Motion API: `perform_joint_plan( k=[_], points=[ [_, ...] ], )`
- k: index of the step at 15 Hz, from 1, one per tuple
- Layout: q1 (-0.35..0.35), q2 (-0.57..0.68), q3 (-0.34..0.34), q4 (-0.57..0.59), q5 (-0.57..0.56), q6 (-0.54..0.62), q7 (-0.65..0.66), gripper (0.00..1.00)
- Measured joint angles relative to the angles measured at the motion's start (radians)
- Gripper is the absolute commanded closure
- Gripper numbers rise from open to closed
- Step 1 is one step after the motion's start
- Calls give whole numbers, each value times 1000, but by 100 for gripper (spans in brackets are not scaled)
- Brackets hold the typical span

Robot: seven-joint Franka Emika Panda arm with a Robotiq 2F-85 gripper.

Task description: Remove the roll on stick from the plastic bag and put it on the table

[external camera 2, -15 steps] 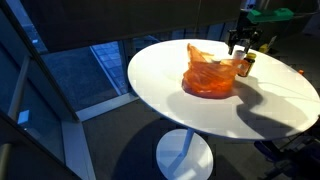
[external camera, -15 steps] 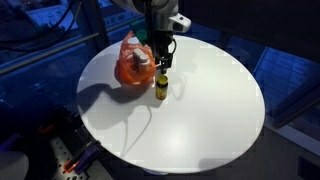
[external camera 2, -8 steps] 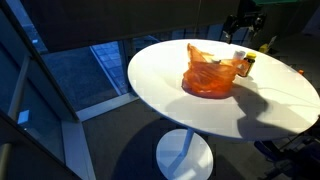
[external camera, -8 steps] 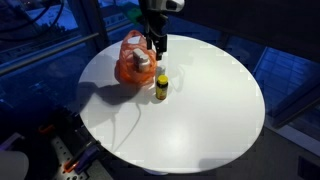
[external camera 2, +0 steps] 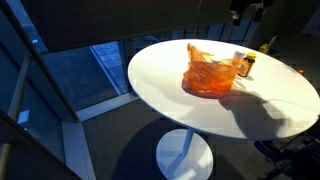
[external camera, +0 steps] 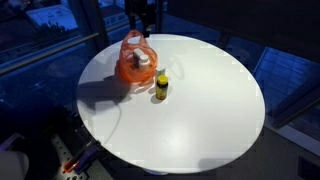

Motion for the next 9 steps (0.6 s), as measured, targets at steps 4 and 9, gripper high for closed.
perform_joint_plan(
  k=[4,9],
  points=[
    [0,-95,23,0,0,-96,-110,0],
    [0,-191,40,-1,0,-172,-147,0]
  ],
)
